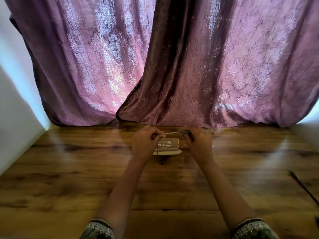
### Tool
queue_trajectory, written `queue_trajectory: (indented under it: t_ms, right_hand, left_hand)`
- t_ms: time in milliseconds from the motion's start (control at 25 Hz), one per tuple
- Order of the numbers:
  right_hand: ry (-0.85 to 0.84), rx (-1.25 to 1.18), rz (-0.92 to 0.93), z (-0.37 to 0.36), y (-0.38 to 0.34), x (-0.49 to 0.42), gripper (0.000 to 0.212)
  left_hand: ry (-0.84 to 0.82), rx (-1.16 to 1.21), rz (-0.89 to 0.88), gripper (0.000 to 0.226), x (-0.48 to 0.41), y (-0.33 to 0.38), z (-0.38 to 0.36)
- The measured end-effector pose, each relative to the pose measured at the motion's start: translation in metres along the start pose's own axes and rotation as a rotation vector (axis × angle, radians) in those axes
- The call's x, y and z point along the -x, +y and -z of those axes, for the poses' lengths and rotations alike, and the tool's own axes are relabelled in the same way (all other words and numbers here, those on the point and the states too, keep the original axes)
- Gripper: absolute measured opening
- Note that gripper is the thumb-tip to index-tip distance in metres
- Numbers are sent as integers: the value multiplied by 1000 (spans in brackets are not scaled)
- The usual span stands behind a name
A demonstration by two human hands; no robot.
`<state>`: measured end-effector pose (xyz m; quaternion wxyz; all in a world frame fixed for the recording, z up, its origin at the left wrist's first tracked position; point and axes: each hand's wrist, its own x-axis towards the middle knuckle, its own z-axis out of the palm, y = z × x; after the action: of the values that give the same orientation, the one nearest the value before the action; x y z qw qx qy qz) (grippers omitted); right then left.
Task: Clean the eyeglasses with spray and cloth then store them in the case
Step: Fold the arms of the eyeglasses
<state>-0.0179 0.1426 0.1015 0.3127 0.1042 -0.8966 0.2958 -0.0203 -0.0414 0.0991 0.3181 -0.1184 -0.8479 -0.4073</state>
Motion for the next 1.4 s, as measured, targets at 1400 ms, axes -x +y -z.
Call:
queue_trajectory:
  t_ms: [1400]
  right_hand:
    - [-251,-834,-761,-11,12,9,19]
  left_hand:
    - [-60,423,573,18,-33,-24,32]
